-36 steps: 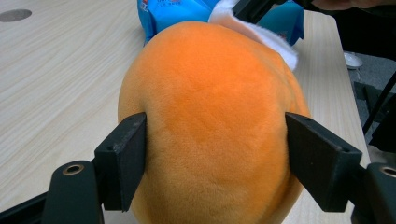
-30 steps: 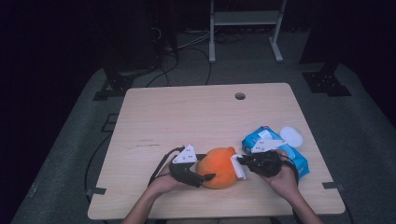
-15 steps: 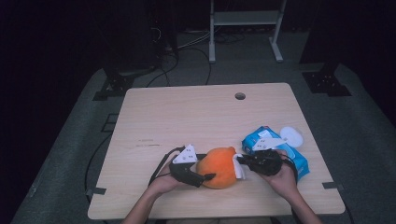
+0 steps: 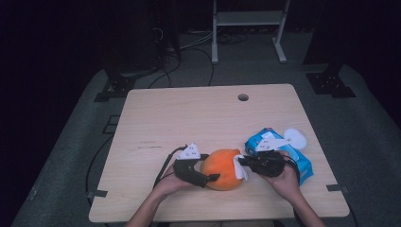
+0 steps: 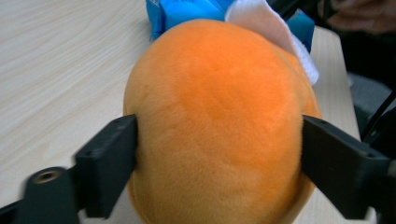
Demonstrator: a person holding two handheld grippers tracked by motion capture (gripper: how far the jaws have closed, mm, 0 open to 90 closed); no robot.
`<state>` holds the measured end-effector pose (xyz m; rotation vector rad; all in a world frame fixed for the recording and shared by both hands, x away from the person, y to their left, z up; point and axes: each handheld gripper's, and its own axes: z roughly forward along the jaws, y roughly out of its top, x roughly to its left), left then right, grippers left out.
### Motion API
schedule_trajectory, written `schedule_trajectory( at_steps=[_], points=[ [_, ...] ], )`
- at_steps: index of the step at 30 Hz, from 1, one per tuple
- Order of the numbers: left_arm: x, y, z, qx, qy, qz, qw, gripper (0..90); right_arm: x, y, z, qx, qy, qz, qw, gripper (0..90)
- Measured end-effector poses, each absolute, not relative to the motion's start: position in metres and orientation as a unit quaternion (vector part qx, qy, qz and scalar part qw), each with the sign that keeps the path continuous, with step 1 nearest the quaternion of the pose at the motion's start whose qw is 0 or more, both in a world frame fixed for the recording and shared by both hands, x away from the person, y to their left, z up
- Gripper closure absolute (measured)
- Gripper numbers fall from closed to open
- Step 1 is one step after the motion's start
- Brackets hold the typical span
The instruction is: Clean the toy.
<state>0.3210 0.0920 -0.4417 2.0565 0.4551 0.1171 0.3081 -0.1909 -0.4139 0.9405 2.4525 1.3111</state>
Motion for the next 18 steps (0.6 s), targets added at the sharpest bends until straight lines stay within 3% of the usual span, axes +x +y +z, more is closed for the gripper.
schedule_trajectory(
  at_steps=[3, 7, 10, 14, 16, 18],
  points=[
    [0.312, 0.088, -0.432, 0.854, 0.161, 0.083, 0.488, 26.0, 0.301, -0.182, -0.406, 0.299, 0.833, 0.451, 0.111, 84.5],
    [0.304, 0.086, -0.421, 0.849, 0.138, 0.119, 0.496, 28.0, 0.297, -0.183, -0.399, 0.288, 0.832, 0.460, 0.118, 84.4],
    [0.308, 0.088, -0.425, 0.852, 0.144, 0.103, 0.492, 24.7, 0.300, -0.187, -0.405, 0.295, 0.831, 0.461, 0.101, 84.5],
    [0.320, 0.095, -0.435, 0.844, 0.206, 0.040, 0.494, 9.5, 0.302, -0.187, -0.412, 0.297, 0.837, 0.449, 0.098, 84.5],
    [0.322, 0.095, -0.437, 0.844, 0.216, 0.035, 0.489, 10.5, 0.303, -0.185, -0.413, 0.298, 0.837, 0.447, 0.099, 84.5],
    [0.318, 0.093, -0.435, 0.848, 0.205, 0.055, 0.485, 18.1, 0.302, -0.183, -0.411, 0.297, 0.837, 0.447, 0.103, 84.5]
  ],
)
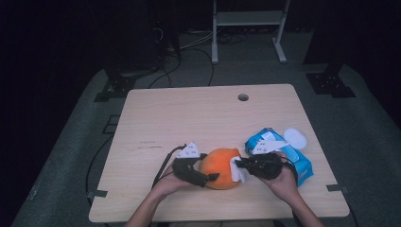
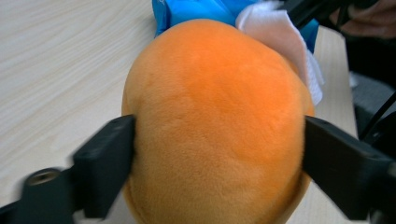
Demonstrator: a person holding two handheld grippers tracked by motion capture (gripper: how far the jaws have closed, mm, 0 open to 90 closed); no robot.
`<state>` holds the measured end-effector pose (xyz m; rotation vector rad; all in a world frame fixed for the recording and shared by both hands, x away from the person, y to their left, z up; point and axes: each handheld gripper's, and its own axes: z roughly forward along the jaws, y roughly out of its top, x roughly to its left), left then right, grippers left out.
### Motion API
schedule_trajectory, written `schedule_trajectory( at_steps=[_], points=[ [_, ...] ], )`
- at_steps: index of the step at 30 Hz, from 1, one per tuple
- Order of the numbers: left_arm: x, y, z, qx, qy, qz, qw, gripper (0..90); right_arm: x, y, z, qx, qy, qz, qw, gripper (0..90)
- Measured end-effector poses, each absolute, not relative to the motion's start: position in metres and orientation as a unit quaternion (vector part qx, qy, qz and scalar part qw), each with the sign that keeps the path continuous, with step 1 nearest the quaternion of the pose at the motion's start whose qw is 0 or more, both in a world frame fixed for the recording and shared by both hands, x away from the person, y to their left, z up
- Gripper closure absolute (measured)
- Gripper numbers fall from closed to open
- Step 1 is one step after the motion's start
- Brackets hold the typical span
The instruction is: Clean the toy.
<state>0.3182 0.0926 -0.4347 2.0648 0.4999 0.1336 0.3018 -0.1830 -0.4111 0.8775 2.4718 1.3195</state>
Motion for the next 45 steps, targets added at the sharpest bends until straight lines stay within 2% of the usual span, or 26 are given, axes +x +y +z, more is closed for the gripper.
schedule_trajectory(
  at_steps=[3, 7, 10, 13, 15, 18, 21, 23, 25, 29, 31, 35, 38, 43, 45],
  points=[
    [0.311, 0.087, -0.427, 0.851, 0.182, 0.093, 0.484, 25.9, 0.297, -0.178, -0.404, 0.286, 0.835, 0.456, 0.111, 84.5],
    [0.300, 0.076, -0.420, 0.860, 0.151, 0.124, 0.472, 26.7, 0.291, -0.171, -0.393, 0.265, 0.833, 0.470, 0.123, 84.4],
    [0.304, 0.080, -0.423, 0.855, 0.157, 0.106, 0.483, 22.2, 0.292, -0.173, -0.396, 0.265, 0.836, 0.467, 0.112, 84.4],
    [0.314, 0.087, -0.428, 0.841, 0.192, 0.058, 0.503, 12.1, 0.296, -0.178, -0.403, 0.272, 0.837, 0.466, 0.092, 84.4],
    [0.318, 0.088, -0.432, 0.838, 0.212, 0.042, 0.501, 10.5, 0.297, -0.178, -0.405, 0.275, 0.835, 0.468, 0.091, 84.4],
    [0.314, 0.085, -0.431, 0.844, 0.196, 0.068, 0.495, 22.9, 0.294, -0.173, -0.402, 0.274, 0.835, 0.465, 0.103, 84.4],
    [0.306, 0.079, -0.424, 0.849, 0.168, 0.094, 0.491, 27.9, 0.289, -0.164, -0.394, 0.256, 0.831, 0.480, 0.117, 84.3],
    [0.304, 0.079, -0.423, 0.850, 0.162, 0.097, 0.491, 28.4, 0.287, -0.159, -0.389, 0.245, 0.838, 0.469, 0.135, 84.2],
    [0.306, 0.083, -0.425, 0.850, 0.159, 0.090, 0.494, 28.2, 0.289, -0.161, -0.390, 0.244, 0.840, 0.466, 0.135, 84.3],
    [0.315, 0.090, -0.430, 0.841, 0.185, 0.054, 0.505, 16.9, 0.292, -0.172, -0.398, 0.261, 0.840, 0.458, 0.128, 84.3],
    [0.319, 0.091, -0.435, 0.838, 0.200, 0.036, 0.506, 14.9, 0.292, -0.174, -0.400, 0.266, 0.840, 0.457, 0.125, 84.3],
    [0.313, 0.087, -0.430, 0.845, 0.177, 0.073, 0.499, 28.1, 0.290, -0.166, -0.397, 0.260, 0.839, 0.461, 0.126, 84.1],
    [0.304, 0.084, -0.419, 0.846, 0.151, 0.106, 0.500, 32.5, 0.285, -0.159, -0.388, 0.239, 0.839, 0.465, 0.152, 84.2],
    [0.297, 0.082, -0.413, 0.849, 0.119, 0.117, 0.501, 33.8, 0.289, -0.175, -0.382, 0.259, 0.832, 0.459, 0.172, 84.2],
    [0.301, 0.083, -0.417, 0.847, 0.134, 0.103, 0.505, 29.2, 0.293, -0.183, -0.390, 0.271, 0.834, 0.451, 0.167, 84.2]
  ],
)
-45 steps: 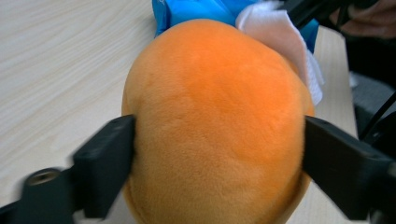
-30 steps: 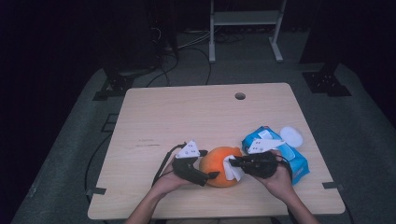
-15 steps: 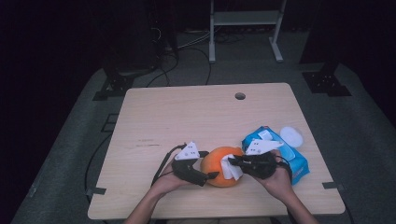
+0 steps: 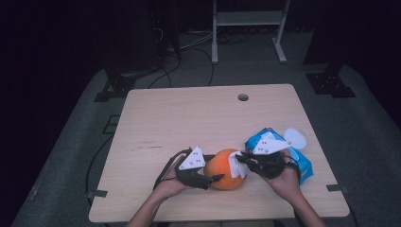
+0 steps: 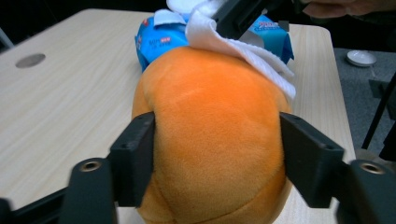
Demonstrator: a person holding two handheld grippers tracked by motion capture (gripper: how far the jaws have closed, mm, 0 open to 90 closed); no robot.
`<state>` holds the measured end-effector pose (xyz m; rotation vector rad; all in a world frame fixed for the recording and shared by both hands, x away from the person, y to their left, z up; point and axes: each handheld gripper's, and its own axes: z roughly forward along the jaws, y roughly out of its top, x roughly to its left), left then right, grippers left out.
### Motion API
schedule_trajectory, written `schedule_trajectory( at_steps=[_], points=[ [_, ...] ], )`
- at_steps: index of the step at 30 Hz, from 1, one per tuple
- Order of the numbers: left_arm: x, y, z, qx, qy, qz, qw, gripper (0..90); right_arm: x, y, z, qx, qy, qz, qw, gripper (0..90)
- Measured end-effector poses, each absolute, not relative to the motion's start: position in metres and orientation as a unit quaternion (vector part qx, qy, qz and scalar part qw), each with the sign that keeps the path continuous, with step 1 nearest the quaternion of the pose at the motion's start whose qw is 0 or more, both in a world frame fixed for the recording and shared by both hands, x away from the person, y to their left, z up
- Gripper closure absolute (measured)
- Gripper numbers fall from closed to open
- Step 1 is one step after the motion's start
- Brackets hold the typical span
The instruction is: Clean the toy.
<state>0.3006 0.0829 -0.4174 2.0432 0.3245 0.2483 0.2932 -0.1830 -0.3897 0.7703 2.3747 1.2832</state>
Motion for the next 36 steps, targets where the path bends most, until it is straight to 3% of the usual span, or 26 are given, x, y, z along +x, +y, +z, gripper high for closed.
schedule_trajectory(
  at_steps=[4, 6, 8, 12, 15, 19, 23, 27, 36],
  points=[
    [0.315, 0.089, -0.424, 0.836, 0.202, 0.071, 0.506, 10.6, 0.298, -0.188, -0.403, 0.286, 0.839, 0.438, 0.153, 84.2],
    [0.321, 0.092, -0.430, 0.832, 0.225, 0.036, 0.506, 8.9, 0.298, -0.188, -0.403, 0.287, 0.838, 0.439, 0.148, 84.2],
    [0.323, 0.091, -0.435, 0.836, 0.224, 0.005, 0.501, 10.4, 0.298, -0.187, -0.403, 0.285, 0.838, 0.442, 0.145, 84.2],
    [0.315, 0.091, -0.427, 0.844, 0.187, 0.053, 0.499, 27.6, 0.294, -0.180, -0.399, 0.279, 0.837, 0.447, 0.149, 84.2],
    [0.305, 0.086, -0.413, 0.847, 0.157, 0.111, 0.496, 32.1, 0.286, -0.173, -0.388, 0.268, 0.829, 0.466, 0.153, 84.2],
    [0.295, 0.080, -0.402, 0.851, 0.121, 0.147, 0.490, 32.4, 0.278, -0.165, -0.373, 0.239, 0.823, 0.488, 0.166, 84.2],
    [0.304, 0.084, -0.412, 0.840, 0.153, 0.090, 0.512, 22.9, 0.284, -0.171, -0.384, 0.254, 0.831, 0.467, 0.164, 84.2],
    [0.302, 0.080, -0.414, 0.839, 0.147, 0.090, 0.517, 28.2, 0.288, -0.176, -0.390, 0.273, 0.826, 0.468, 0.156, 84.2],
    [0.299, 0.081, -0.417, 0.845, 0.132, 0.097, 0.509, 29.8, 0.283, -0.165, -0.383, 0.246, 0.832, 0.470, 0.164, 84.2]
  ],
)
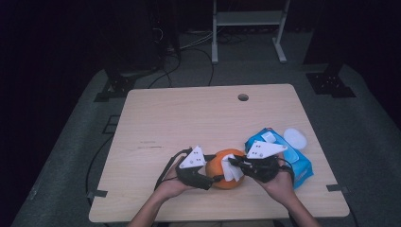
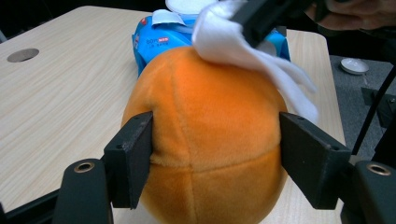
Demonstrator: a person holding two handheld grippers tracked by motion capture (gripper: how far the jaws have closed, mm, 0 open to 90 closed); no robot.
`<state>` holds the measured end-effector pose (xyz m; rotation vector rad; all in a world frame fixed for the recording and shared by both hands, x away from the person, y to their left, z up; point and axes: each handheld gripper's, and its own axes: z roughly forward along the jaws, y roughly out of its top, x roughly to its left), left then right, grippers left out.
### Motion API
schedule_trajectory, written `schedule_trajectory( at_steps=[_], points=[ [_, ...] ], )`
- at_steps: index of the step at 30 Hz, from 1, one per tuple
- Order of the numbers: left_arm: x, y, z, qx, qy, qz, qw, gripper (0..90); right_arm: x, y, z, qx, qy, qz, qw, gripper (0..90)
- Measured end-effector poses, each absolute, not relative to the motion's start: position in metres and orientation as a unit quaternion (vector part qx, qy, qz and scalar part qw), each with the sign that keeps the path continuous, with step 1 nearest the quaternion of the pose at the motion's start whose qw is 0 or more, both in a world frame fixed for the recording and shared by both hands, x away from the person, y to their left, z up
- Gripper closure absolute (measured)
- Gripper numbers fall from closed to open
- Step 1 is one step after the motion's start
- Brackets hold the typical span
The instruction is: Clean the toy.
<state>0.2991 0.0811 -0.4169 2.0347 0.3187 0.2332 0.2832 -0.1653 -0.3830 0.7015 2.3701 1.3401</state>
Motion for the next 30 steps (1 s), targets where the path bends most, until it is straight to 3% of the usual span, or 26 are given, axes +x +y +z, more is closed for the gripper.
schedule_trajectory(
  at_steps=[6, 14, 19, 26, 30],
  points=[
    [0.302, 0.081, -0.420, 0.841, 0.140, 0.085, 0.516, 29.5, 0.291, -0.181, -0.392, 0.280, 0.828, 0.455, 0.170, 84.2],
    [0.294, 0.074, -0.418, 0.850, 0.115, 0.094, 0.506, 29.5, 0.276, -0.156, -0.380, 0.227, 0.836, 0.476, 0.150, 84.1],
    [0.301, 0.083, -0.421, 0.847, 0.132, 0.087, 0.508, 29.9, 0.290, -0.175, -0.388, 0.263, 0.831, 0.464, 0.159, 84.1],
    [0.310, 0.086, -0.422, 0.826, 0.184, 0.055, 0.531, 18.9, 0.297, -0.181, -0.397, 0.283, 0.831, 0.454, 0.150, 84.0],
    [0.306, 0.083, -0.420, 0.832, 0.168, 0.065, 0.524, 24.2, 0.290, -0.174, -0.390, 0.275, 0.829, 0.472, 0.120, 84.0]
  ],
)
